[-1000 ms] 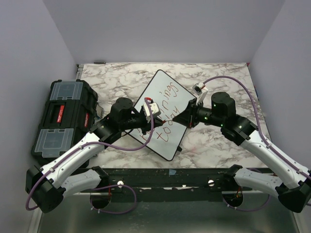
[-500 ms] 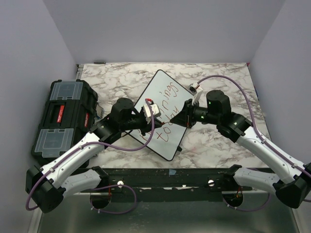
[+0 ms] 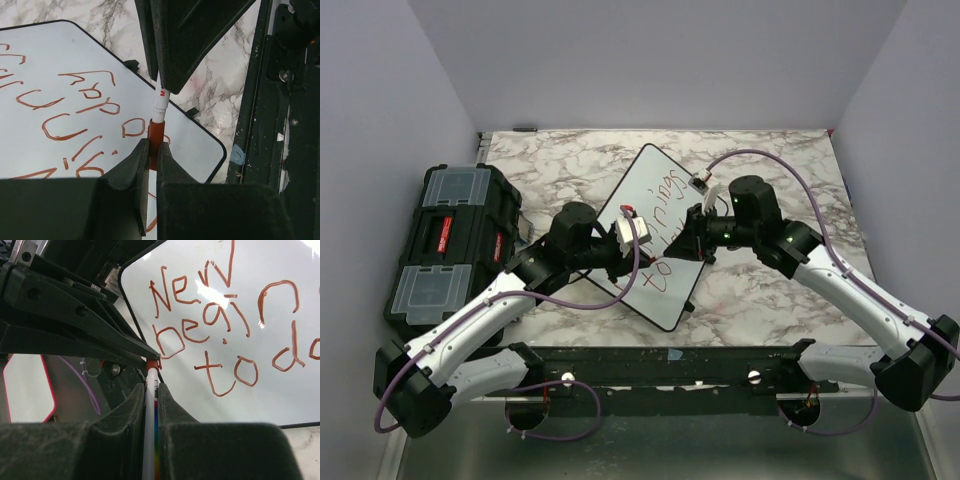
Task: Write a sentence on the whiteboard
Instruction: Close the pen cap, then place the whiteboard marker at the center of the board.
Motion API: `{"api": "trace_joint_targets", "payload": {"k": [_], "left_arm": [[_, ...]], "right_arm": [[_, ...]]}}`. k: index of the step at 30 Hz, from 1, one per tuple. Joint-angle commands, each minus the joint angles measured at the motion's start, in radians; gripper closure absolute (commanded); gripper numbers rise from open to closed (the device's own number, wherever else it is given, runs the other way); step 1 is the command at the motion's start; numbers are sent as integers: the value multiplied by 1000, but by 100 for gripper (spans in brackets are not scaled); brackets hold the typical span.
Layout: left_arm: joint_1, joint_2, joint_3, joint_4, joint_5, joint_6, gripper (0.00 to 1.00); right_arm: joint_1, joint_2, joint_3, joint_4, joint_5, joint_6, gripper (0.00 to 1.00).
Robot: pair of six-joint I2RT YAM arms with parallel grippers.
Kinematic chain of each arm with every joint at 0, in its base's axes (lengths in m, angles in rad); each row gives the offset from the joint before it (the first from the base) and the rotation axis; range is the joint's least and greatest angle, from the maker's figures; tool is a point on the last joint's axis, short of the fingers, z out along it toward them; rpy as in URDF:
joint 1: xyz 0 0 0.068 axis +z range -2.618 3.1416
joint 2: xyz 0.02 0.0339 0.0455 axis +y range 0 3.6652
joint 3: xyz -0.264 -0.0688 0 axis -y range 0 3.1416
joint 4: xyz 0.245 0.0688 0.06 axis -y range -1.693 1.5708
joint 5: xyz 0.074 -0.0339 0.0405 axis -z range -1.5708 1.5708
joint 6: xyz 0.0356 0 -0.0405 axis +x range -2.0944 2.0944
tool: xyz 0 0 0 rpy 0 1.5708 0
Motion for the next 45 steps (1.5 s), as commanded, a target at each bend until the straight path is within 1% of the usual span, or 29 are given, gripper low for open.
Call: {"api": "trace_joint_targets", "payload": {"k": [1, 5, 13, 19, 22, 26, 29, 32, 36, 39, 42, 45], "left_arm": [[-9, -6, 59, 71, 161, -13, 100], [-8, -12, 62, 77, 202, -25, 100], [-13, 18, 97, 117, 387, -108, 100], [-42, 74, 178, 125, 422, -166, 100], [-43, 97, 198, 175, 460, -236, 100], [-43, 117, 204, 288, 474, -333, 100], [-43, 148, 221, 368, 466, -391, 100], [-43, 171, 227, 436, 439, -444, 100], [-43, 190, 245, 440, 395, -454, 100], [-43, 188, 235, 391, 327, -421, 100], [-44, 186, 209, 346, 290, -397, 100], [-42, 176, 183, 320, 263, -391, 90]], "right_arm": [[10, 36, 22, 8, -103, -35, 99], [11, 58, 19, 20, -145, -45, 99], [11, 62, -14, 76, -229, -73, 99], [12, 72, -52, 123, -216, -80, 99], [17, 55, -80, 143, -223, -91, 99], [17, 25, -122, 158, -224, -102, 99], [17, 0, -161, 181, -227, -94, 99], [17, -21, -184, 182, -198, -82, 99], [17, -50, -204, 173, -85, -37, 99], [17, -71, -187, 116, 81, 3, 99], [17, -72, -148, 9, 283, 18, 99], [17, -58, -115, -86, 449, 34, 99]]}}
